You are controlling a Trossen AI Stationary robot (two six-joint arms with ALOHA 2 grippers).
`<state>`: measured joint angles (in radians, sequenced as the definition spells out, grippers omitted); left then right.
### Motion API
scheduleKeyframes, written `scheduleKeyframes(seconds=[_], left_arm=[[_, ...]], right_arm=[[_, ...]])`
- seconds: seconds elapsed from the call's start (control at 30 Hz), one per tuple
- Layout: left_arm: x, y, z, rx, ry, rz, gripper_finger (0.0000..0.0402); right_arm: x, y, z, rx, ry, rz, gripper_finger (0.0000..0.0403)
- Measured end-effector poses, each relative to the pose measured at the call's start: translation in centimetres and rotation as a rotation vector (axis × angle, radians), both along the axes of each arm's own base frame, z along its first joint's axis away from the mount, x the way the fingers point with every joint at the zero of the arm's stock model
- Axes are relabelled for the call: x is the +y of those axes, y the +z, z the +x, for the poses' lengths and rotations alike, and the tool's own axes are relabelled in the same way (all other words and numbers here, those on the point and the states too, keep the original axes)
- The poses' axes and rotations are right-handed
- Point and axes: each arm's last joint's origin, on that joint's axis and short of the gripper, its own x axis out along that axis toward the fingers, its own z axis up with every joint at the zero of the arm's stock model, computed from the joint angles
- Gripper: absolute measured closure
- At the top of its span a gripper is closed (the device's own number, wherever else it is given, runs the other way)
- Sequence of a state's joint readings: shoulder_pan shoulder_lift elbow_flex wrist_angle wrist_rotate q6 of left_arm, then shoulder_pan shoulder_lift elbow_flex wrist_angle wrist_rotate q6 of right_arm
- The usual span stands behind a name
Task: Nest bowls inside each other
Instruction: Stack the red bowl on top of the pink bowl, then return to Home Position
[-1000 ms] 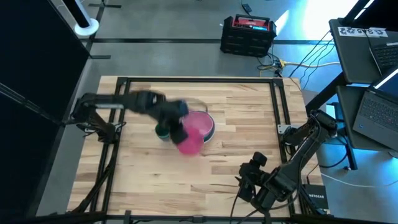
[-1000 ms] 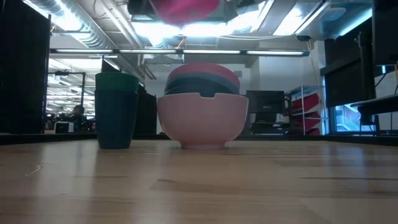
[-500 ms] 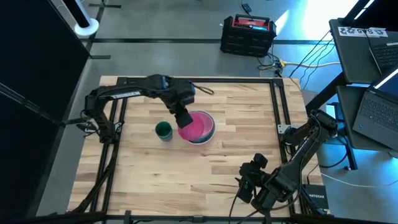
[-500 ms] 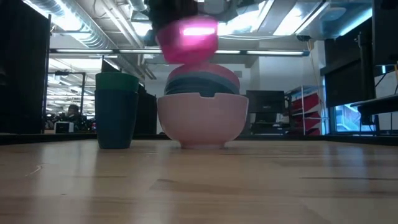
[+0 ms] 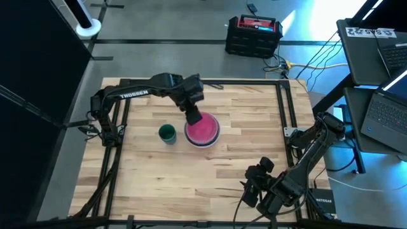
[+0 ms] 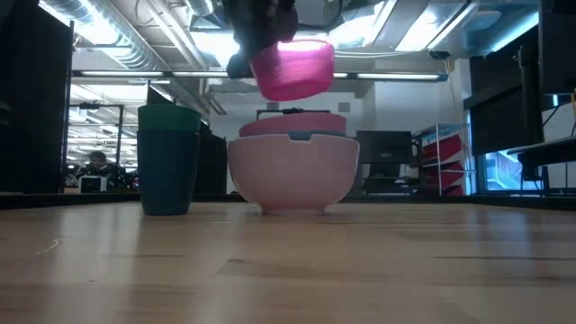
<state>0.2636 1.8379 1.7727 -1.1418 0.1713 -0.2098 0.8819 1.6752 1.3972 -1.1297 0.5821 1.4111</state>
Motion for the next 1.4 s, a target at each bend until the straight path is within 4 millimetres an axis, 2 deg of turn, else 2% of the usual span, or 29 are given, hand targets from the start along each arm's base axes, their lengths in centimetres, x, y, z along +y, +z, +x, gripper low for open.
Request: scheduleKeyframes(seconds=[0.2, 0.33, 0.43, 0.63, 0.73, 0.8, 1.0, 1.2, 1.3, 1.4], left_arm=[[1.9, -0.8, 0.4, -0.017, 0.004, 0.002, 0.0401], [1.8, -3.2, 1.4, 0.064, -0.067, -0.019, 0.04], [1.8, -4.0, 1.6, 0.095, -0.095, -0.023, 0.0385], [2.2, -4.1, 1.5, 0.098, -0.098, -0.021, 0.033], [1.9, -3.3, 0.9, 0.107, -0.115, -0.019, 0.0316], [0.8, -2.2, 0.3, 0.097, -0.137, -0.012, 0.0323], [-5.5, 2.7, -1.2, -0.053, -0.28, 0.064, 0.0363], [-11.0, 7.2, -4.5, -0.216, -0.416, 0.118, 0.0401], [-12.5, 8.6, -6.1, -0.263, -0.445, 0.155, 0.0401], [-13.5, 9.5, -7.7, -0.314, -0.479, 0.161, 0.0401]], right_arm=[[0.0, 0.0, 0.0, 0.0, -0.003, 0.002, 0.018], [0.0, 0.0, 0.0, 0.003, -0.019, 0.013, 0.018], [-0.1, 0.0, -0.1, 0.002, -0.04, 0.021, 0.018], [-0.1, 0.0, -0.1, 0.008, -0.042, 0.021, 0.018], [-0.1, -0.1, -0.2, 0.016, -0.04, 0.019, 0.018], [-0.2, 0.0, 0.1, 0.017, -0.029, 0.016, 0.0192], [-2.1, 0.2, 3.3, 0.033, 0.12, -0.023, 0.0295], [-4.6, 0.7, 6.3, 0.028, 0.272, -0.082, 0.0394], [-7.1, 2.1, 6.8, 0.01, 0.278, -0.137, 0.0401], [-9.6, 3.7, 5.7, -0.073, 0.248, -0.155, 0.0402]])
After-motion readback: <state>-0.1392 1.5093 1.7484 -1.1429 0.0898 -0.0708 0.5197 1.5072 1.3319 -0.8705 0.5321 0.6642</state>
